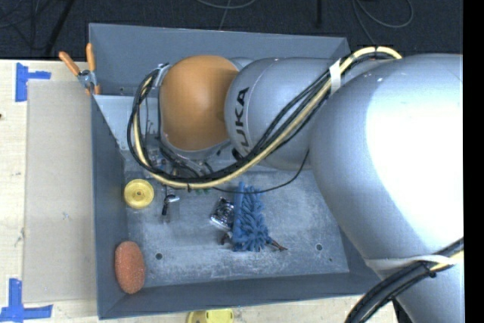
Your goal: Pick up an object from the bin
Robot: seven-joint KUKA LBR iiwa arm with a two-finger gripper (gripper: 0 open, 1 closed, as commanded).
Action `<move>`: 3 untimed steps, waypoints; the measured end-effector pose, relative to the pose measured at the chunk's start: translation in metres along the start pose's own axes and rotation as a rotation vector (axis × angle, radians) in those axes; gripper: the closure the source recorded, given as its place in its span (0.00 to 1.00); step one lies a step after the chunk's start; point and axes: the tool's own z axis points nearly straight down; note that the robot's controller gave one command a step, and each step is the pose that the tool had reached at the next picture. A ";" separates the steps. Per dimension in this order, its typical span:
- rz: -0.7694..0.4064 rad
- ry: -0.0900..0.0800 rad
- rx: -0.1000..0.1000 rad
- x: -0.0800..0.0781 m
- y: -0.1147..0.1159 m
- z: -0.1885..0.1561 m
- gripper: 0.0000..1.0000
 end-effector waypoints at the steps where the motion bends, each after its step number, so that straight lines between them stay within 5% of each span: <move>1: 0.002 0.004 0.003 -0.004 0.015 0.012 0.00; 2: -0.194 0.007 0.002 0.003 0.025 0.014 1.00; 3: -0.193 0.007 0.002 0.003 0.025 0.014 1.00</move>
Offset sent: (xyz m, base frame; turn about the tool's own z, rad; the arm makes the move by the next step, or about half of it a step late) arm -0.0097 0.0240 -0.0132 -0.1989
